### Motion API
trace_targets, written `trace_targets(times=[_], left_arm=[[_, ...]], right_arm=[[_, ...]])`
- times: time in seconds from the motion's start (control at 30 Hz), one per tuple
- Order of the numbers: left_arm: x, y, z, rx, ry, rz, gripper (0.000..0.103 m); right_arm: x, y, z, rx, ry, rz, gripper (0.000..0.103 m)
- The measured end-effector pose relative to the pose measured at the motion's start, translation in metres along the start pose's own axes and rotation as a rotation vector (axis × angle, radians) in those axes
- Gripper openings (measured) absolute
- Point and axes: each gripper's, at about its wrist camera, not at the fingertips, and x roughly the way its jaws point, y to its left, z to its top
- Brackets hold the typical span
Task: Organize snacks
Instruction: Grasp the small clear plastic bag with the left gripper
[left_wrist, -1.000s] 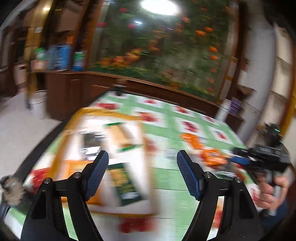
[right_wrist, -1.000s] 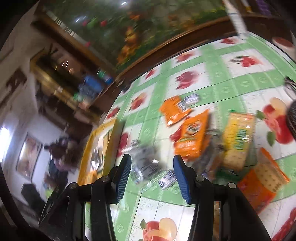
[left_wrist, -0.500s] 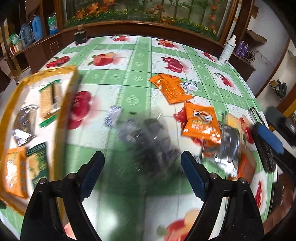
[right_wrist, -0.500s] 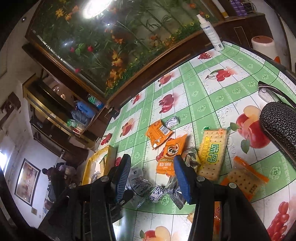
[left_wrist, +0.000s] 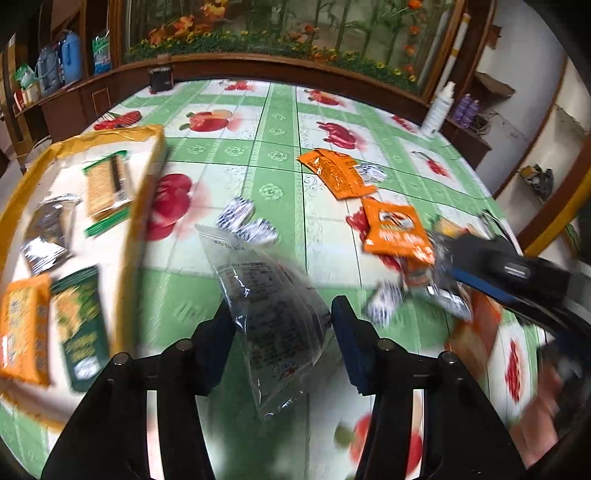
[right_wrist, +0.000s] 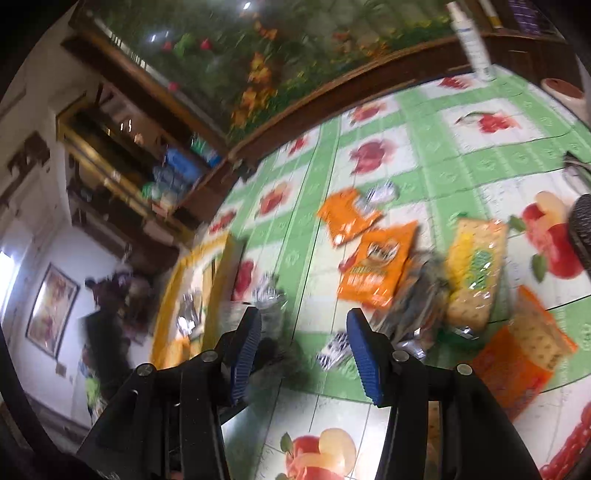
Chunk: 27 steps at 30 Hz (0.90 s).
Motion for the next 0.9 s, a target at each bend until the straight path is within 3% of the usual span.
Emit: trace_targets(times=[0.23,0.37,0.43,0.47,0.53,0.6,0.7,0.73,0.9], left_arm=[[-0.061,0.026,-0.033,0.002,-0.102,-0.065,0.047],[-0.072,0.04,-0.044,-0.008,-0.099,-0.064,0.047],[-0.07,0.045,-0.046,-0.02,-0.09,-0.065,0.047],[-0.068,0.045,-0.046,-0.023,-0.087,-0.062,0.047],[-0.066,0.043,-0.045,-0.028,-0.082,-0.064,0.047],[-0.065,0.037,-0.043,-0.022,-0.079,-0.07,0.047],[-0.056,0.021,-0.036,0.008,-0.065,-0.051,0.061],[-0.049,0.015,-0.034,0.02,-0.048,-0.035,0.067],[-0.016,-0.005,-0.028,0.073,0.013,0.079,0.068]], right_arm=[[0.045,0.013,-0.017,-0.149,0.099,-0.14,0.048],[0.053,0.022,-0.026,-0.242,0.121,-0.198,0.051],[0.058,0.023,-0.03,-0.223,0.197,-0.112,0.051],[0.058,0.022,-0.031,-0.18,0.236,-0.006,0.048],[0.053,0.022,-0.03,-0.148,0.212,0.033,0.049],[0.046,0.025,-0.029,-0.187,0.166,-0.037,0.051],[0.042,0.018,-0.026,-0.158,0.139,-0.073,0.05],[0.041,0.015,-0.025,-0.141,0.131,-0.071,0.05],[0.039,0.013,-0.021,-0.131,0.113,-0.084,0.05]])
